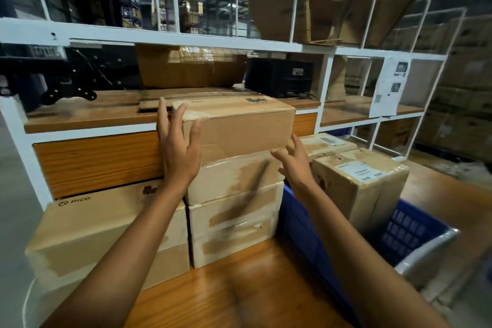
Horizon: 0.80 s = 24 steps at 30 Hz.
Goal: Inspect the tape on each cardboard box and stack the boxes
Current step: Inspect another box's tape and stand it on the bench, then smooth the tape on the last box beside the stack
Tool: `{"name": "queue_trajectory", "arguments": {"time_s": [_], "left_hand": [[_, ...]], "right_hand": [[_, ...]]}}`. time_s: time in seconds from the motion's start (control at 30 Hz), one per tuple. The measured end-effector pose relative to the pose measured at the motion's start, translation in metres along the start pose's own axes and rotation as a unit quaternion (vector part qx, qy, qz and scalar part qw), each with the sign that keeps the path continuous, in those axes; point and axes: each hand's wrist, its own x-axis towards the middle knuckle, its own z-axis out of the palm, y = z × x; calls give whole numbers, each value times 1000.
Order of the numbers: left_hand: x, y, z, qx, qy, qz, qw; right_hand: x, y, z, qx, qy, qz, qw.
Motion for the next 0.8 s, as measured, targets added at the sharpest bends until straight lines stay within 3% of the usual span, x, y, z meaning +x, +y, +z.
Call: {"name": "queue_trajectory", "arguments": {"time_s": [0.2, 0.4, 0.63, 0.8], "left_hand": [[-65, 14, -36, -157, -104, -29, 982], [-129, 31, -69, -299, -214, -115, 923], [-230, 134, -106, -462, -375, -109, 796], [-327, 219, -140, -502, -522, -158, 671]], "right_hand": [[-129, -7, 19, 30, 90, -38, 995], [-271, -15, 21, -4, 222, -23, 975], [-441, -45, 0, -44, 360, -22, 932], [-583, -68, -12, -67, 486, 3, 871]]}}
